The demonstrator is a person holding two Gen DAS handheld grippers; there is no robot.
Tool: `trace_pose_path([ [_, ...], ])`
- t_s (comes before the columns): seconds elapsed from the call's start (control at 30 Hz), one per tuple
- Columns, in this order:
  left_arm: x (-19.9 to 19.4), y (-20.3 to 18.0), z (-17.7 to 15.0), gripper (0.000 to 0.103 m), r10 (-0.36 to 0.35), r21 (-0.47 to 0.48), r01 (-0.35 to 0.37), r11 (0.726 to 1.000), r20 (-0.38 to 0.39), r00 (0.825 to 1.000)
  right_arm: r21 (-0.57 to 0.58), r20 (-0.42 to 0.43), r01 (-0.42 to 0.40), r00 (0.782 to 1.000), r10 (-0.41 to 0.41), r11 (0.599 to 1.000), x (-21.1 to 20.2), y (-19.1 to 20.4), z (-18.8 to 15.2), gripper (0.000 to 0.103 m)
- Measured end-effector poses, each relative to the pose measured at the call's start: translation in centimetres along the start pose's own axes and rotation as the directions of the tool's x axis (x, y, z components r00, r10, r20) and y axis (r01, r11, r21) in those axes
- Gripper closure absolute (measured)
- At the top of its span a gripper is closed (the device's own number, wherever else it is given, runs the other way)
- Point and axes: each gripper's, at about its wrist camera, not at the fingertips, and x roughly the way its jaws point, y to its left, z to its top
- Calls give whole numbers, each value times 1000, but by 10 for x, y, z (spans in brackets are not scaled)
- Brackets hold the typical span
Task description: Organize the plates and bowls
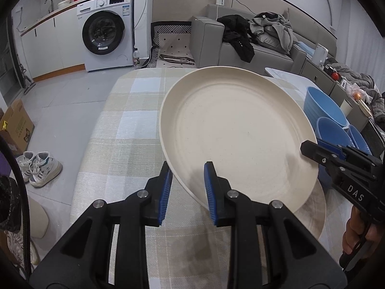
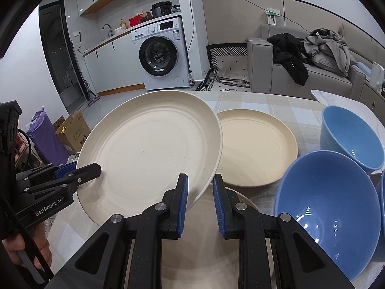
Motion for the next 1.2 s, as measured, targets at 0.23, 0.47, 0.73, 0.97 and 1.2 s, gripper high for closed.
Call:
trace_pose_path([
  [0.23, -14, -23, -4, 80, -12, 41, 11, 999, 9, 1000, 28, 24, 12, 1000, -13, 1000, -24, -9, -11, 81],
  [0.47, -24, -41, -16, 80, -33, 67, 33, 997, 0, 999, 54, 42, 17, 999, -19, 998, -43, -18, -21, 81],
  [0.73, -32, -47, -35, 79, -43, 77, 44, 996, -16, 999, 62, 42, 10, 999, -13, 998, -56, -18, -38, 81],
  [0.97, -32, -40, -51, 79, -43, 70, 45, 996, -40, 998, 62, 34, -1, 999, -1, 998, -58, -15, -53, 81],
  [1.2, -31, -28, -61, 78, -43, 58, 46, 997, -57, 997, 51, 21, -11, 1000, 10, 999, -59, -9, -60, 81],
])
